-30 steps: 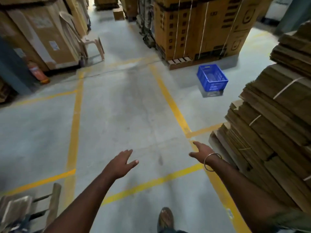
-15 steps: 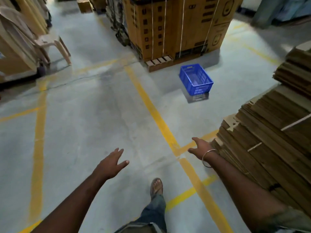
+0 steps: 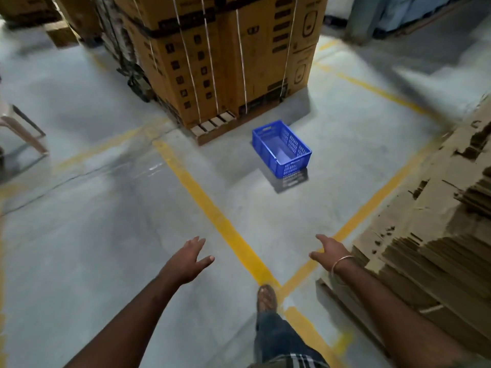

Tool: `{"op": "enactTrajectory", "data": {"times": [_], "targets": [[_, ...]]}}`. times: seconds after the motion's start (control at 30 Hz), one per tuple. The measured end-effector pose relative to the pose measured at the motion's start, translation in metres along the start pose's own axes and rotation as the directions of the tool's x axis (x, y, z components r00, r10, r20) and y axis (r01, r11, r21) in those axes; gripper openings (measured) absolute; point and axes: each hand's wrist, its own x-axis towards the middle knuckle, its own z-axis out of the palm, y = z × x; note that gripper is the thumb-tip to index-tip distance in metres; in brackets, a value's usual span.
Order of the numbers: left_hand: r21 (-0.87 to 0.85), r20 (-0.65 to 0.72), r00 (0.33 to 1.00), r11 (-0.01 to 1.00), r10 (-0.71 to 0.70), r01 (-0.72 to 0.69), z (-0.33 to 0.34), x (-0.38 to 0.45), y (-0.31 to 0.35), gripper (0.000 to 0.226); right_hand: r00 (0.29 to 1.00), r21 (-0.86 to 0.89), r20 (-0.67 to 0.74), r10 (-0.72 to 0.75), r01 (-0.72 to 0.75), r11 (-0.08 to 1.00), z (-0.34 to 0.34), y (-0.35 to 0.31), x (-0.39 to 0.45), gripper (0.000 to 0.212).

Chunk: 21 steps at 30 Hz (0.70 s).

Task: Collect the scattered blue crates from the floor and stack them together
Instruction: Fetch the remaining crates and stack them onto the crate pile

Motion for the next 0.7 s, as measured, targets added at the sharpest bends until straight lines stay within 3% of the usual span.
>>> {"op": "enactTrajectory", "data": {"times": [0.37,0.53,0.7], "targets": [[0.083,0.095,0.995,0.997,-0.012,0.004,-0.115,0.258,0.006,0.079,0.985,0.090,0.101,0.137,-0.147,0.985,-0.083,-0.044,0.230,0.080],[0.109,0.086,0.996,0.994,-0.026,0.016,-0.173,0.364,0.002,0.076,0.984,0.155,0.045,0.175,-0.180,0.971,-0.116,-0.084,0.320,0.074],[0.152,0.171,0.985,0.988,-0.021,-0.005,-0.213,0.492,-0.003,0.076,0.965,0.149,0.032,0.262,-0.264,0.953,-0.127,-0.100,0.413,0.076]]}}
